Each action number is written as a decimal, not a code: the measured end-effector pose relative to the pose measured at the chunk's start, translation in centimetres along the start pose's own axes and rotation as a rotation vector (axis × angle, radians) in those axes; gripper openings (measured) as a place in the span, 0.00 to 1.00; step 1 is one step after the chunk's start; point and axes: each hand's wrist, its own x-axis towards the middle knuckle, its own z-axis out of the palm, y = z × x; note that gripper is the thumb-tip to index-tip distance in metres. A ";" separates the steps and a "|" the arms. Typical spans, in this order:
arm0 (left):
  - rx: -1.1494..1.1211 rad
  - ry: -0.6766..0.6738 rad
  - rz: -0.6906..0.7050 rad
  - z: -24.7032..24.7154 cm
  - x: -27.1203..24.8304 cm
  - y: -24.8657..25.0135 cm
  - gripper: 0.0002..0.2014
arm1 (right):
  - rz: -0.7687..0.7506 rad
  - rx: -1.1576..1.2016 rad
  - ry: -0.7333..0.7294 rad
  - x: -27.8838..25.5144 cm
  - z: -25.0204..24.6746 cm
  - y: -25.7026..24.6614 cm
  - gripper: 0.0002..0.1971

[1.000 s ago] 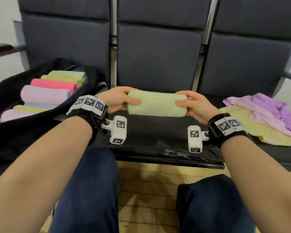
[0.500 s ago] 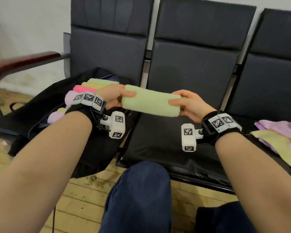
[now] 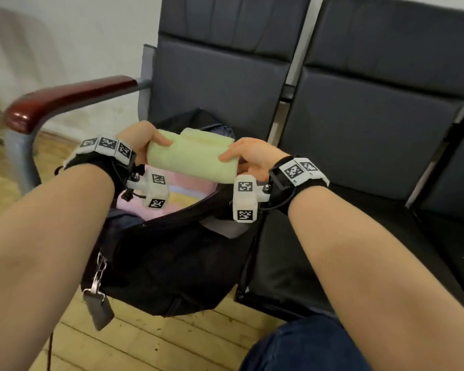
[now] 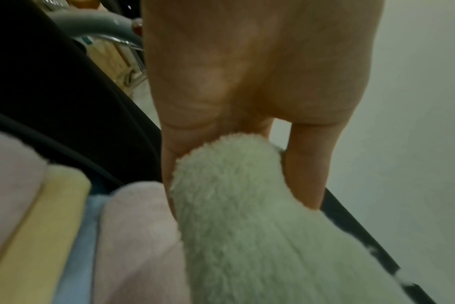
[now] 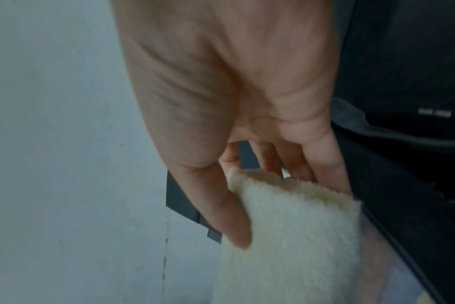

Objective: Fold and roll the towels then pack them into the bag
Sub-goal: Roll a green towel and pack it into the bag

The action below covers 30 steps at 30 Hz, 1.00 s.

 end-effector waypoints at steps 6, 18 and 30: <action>0.078 0.108 -0.101 -4.6 3.8 -2.0 0.27 | 0.117 -0.123 -0.059 4.0 5.2 0.1 0.17; 0.253 0.033 -0.176 -3.9 9.2 -6.1 0.33 | 0.089 -0.519 -0.019 7.4 5.2 2.8 0.16; 0.410 0.063 -0.021 -3.9 9.5 -6.0 0.11 | 0.009 -0.739 -0.037 8.7 5.0 3.0 0.18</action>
